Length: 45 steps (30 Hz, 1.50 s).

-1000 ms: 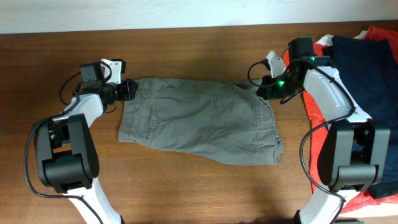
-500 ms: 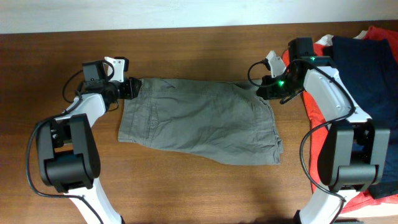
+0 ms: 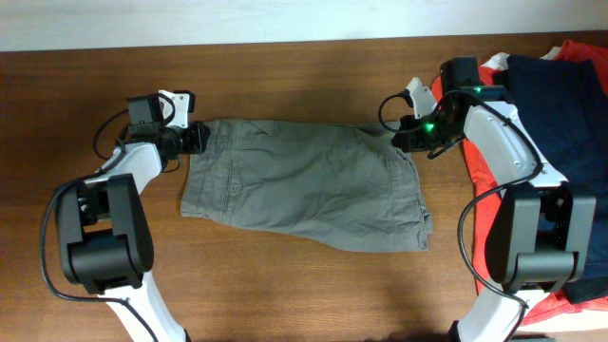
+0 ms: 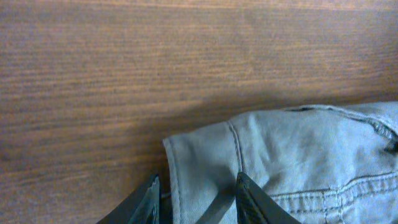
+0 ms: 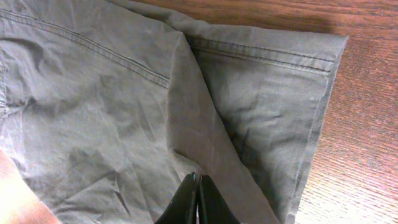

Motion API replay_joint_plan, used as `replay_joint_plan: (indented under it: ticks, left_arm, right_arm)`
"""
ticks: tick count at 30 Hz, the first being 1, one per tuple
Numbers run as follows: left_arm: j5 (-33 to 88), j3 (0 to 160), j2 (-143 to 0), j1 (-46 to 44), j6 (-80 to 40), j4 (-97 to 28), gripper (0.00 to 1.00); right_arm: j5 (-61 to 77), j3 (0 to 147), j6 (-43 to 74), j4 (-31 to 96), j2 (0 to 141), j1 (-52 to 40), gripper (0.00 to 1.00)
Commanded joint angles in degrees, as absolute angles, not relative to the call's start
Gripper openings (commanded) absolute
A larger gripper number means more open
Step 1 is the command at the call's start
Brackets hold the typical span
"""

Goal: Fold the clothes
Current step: 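Lift both waist corners and pull the shorts toward the robot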

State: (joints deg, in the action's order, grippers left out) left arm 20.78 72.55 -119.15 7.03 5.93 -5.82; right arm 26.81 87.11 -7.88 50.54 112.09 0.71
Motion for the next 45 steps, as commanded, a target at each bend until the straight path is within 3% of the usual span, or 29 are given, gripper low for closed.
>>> replay_joint_plan:
  ticks: [1,2,5,7,9,14,16,22,29,36,41,45]
  left_arm:
    - [25.6,73.3,-120.3,6.9,1.9,-2.4,0.38]
    - [27.1,73.3,-120.3,6.9,0.4,-0.7,0.29]
    - [27.2,73.3,-120.3,6.9,0.4,-0.5,0.24]
    - [27.1,73.3,-120.3,6.9,0.4,-1.2,0.25]
    - [24.6,73.3,-120.3,6.9,0.4,-3.1,0.36]
    - [19.7,73.2,-120.3,6.9,0.4,-6.5,0.36]
    - [20.5,73.3,-120.3,6.9,0.4,-5.9,0.20]
    - [27.1,73.7,-120.2,6.9,-3.5,-2.7,0.11]
    - [26.8,73.7,-118.5,6.9,-5.7,-19.5,0.02]
    - [14.5,73.7,-118.5,6.9,-7.7,-36.3,0.01]
    - [10.2,73.2,-118.5,6.9,-7.7,-35.1,0.01]
    - [9.0,69.9,-118.5,6.9,-7.7,-25.6,0.01]
  right_arm:
    - [26.3,87.4,-8.3,50.3,111.6,0.8,0.05]
    - [26.3,87.4,-8.3,50.3,111.6,0.8,0.05]
    - [26.3,87.4,-8.3,50.4,111.6,0.8,0.05]
    - [26.3,87.4,-8.3,50.4,111.6,0.8,0.05]
    - [26.3,87.4,-8.3,50.4,111.6,0.8,0.05]
    - [26.3,87.4,-8.3,50.4,111.6,0.8,0.05]
    - [26.3,87.4,-8.3,50.4,111.6,0.8,0.05]
    - [26.3,87.4,-8.3,50.9,111.6,0.8,0.04]
    - [26.3,87.4,-8.3,53.3,111.8,0.8,0.04]
    - [26.1,81.9,-7.4,51.1,112.0,0.8,0.04]
    - [21.6,75.6,-1.3,44.4,113.7,0.6,0.04]
    - [21.6,68.3,-0.9,32.6,114.9,0.6,0.04]
